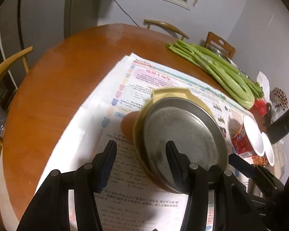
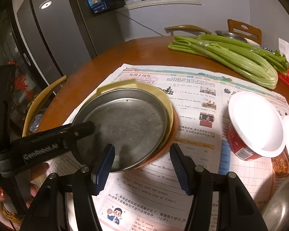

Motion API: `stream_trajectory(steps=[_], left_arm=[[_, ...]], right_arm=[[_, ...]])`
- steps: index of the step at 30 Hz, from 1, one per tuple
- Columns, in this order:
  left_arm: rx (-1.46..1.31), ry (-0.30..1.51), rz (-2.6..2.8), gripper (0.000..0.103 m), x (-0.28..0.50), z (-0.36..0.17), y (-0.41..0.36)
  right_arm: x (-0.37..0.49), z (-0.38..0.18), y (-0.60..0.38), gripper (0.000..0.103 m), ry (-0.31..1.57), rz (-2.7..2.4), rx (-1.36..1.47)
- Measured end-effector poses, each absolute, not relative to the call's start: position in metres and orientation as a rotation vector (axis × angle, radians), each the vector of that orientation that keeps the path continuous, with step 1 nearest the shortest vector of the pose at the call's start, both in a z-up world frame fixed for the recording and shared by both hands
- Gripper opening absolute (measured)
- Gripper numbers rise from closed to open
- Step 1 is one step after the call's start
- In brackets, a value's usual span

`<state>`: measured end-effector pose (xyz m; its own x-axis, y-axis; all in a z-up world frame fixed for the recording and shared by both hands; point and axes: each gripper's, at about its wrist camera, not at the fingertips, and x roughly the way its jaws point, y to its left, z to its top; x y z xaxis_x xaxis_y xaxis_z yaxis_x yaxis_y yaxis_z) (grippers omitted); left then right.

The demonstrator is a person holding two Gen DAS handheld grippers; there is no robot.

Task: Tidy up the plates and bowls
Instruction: 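Hold the pan with the left gripper and align it on the stack, then open the left gripper to release the pan and withdraw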

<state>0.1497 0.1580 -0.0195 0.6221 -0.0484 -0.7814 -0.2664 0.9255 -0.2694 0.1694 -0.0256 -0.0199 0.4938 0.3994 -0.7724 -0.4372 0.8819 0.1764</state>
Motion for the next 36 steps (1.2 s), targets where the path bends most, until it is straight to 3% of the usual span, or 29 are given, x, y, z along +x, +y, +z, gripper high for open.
stream_trajectory(steps=[14,36], left_arm=[[-0.338,0.777,0.175,0.055,0.109,0.021,0.144],[-0.233,0.754,0.029,0.055,0.084,0.057,0.052]], right_arm=[[0.149,0.014,-0.043,0.059,0.809,0.498,-0.048],[0.104,0.072,-0.117,0.06,0.662,0.437,-0.013]])
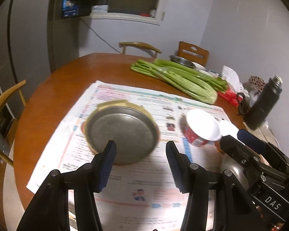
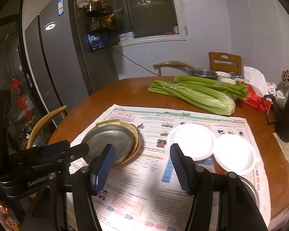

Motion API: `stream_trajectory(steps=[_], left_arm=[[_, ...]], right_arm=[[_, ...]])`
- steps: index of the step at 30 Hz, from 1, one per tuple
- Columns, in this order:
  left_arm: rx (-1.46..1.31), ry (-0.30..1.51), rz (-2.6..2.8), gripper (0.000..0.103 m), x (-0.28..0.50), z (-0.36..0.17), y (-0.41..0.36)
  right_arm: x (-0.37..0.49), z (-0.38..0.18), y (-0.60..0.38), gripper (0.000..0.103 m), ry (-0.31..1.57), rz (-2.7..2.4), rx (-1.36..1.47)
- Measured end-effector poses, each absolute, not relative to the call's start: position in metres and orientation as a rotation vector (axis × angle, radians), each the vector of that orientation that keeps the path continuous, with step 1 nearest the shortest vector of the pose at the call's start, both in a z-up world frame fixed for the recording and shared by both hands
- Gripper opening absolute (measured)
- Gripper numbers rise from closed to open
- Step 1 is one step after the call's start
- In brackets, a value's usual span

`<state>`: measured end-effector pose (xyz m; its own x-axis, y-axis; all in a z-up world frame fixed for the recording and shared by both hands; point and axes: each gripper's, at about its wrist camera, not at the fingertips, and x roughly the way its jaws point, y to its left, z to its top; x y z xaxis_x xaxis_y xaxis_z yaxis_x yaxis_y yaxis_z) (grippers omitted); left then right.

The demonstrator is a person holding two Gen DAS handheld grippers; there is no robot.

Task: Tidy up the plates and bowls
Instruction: 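Open the left gripper to release the pan and withdraw, then move the left gripper to the rim of the steel bowl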

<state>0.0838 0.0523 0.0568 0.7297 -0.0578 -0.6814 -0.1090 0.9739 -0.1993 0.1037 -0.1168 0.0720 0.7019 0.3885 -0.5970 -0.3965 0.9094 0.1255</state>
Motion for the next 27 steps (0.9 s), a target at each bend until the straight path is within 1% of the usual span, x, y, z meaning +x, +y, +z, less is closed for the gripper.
stream_trajectory(steps=[18,27], left_arm=[[-0.111,0.786,-0.102,0.055,0.079,0.06,-0.03],[-0.092,0.799,-0.146,0.055,0.08,0.057,-0.052]], right_arm=[[0.079,0.085,-0.191,0.06,0.636,0.335,0.033],[0.072,0.083,-0.225,0.06,0.64,0.258,0.013]])
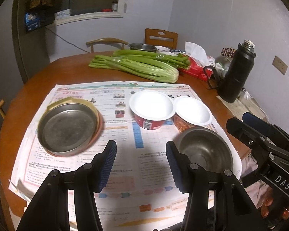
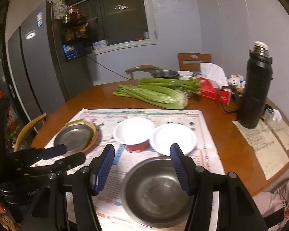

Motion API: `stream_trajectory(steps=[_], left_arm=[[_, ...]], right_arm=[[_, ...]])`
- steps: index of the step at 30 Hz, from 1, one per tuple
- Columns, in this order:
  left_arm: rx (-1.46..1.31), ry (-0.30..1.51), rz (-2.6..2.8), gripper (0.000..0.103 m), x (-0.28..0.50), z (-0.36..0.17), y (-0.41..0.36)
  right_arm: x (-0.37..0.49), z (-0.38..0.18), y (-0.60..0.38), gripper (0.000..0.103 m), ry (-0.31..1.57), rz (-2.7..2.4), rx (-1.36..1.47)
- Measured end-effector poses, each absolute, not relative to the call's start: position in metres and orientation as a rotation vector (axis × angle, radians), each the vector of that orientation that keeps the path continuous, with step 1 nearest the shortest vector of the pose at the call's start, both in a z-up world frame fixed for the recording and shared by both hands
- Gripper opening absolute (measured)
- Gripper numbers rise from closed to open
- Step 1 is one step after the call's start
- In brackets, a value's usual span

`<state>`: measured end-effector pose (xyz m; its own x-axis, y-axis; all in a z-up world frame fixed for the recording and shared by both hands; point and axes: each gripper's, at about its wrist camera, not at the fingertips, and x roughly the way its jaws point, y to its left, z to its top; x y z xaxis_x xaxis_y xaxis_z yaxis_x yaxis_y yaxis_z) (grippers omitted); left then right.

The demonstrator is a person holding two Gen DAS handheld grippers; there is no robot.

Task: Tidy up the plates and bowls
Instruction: 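Move the left gripper to the rim of the steel bowl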

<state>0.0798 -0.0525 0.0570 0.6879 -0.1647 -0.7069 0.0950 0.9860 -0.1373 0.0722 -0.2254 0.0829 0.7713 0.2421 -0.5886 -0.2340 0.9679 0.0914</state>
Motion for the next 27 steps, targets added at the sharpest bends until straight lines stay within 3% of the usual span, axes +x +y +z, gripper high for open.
stream_trajectory(steps=[27], left_arm=[[-0.094,0.948,-0.28,0.055,0.1,0.006,-0.103]], right_arm=[[0.08,0.007,-0.284,0.06,0.874,0.14,0.004]])
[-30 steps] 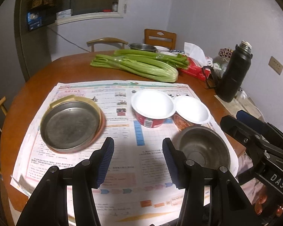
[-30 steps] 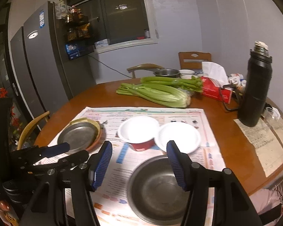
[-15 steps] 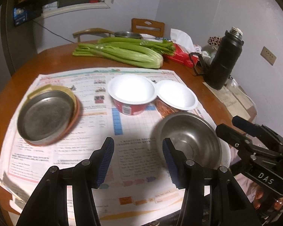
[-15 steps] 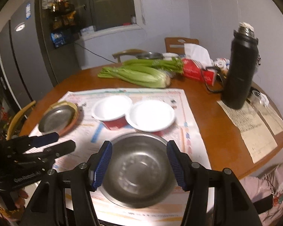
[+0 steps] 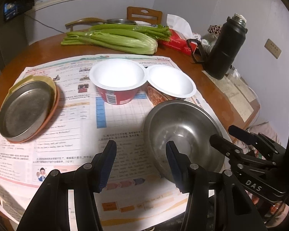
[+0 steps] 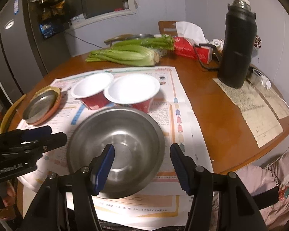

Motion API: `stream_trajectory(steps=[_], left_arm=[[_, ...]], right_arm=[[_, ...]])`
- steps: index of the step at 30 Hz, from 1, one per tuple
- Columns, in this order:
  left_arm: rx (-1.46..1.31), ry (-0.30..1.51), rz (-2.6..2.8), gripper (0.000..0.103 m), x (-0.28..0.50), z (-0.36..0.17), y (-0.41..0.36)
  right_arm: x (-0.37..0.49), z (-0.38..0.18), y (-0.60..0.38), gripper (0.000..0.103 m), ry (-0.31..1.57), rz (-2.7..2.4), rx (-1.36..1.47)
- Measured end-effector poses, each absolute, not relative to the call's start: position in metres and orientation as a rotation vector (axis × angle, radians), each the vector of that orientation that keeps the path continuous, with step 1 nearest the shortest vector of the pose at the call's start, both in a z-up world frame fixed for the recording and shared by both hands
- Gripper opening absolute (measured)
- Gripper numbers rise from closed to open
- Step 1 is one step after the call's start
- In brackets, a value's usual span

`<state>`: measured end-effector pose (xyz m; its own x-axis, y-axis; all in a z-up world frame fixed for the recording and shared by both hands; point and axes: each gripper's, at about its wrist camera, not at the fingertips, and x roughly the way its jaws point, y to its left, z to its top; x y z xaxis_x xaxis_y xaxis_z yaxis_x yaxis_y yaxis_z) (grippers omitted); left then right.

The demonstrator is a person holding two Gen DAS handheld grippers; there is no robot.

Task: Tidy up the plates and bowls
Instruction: 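Move the left gripper to the rim of the steel bowl, then close the left gripper on the steel bowl rim and lift it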

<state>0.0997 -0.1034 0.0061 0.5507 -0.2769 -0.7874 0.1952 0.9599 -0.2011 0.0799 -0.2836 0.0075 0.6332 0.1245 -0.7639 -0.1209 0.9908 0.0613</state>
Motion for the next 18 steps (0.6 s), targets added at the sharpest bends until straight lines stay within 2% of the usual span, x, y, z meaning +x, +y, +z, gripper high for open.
stream_trajectory(steps=[6,10,15,16,18], left_arm=[[-0.085,0.962,-0.287,0.055,0.111,-0.005,-0.113],[-0.075,0.981,-0.289,0.055,0.118,-0.014,-0.119],[-0.076,0.992,-0.302,0.055,0.125,-0.022,-0.127],[-0.077,0.992,-0.306,0.052,0.126,-0.023,-0.128],[-0.074,0.998,-0.314,0.04,0.129,-0.025,-0.131]], right_arm=[[0.093,-0.014,-0.295,0.059,0.926,0.126,0.045],[0.095,-0.023,-0.291,0.05,0.936,0.131,0.023],[0.094,-0.028,-0.279,0.046,0.934,0.171,-0.012],[0.093,-0.028,-0.277,0.046,0.932,0.173,-0.022],[0.093,-0.029,-0.276,0.045,0.927,0.175,-0.036]])
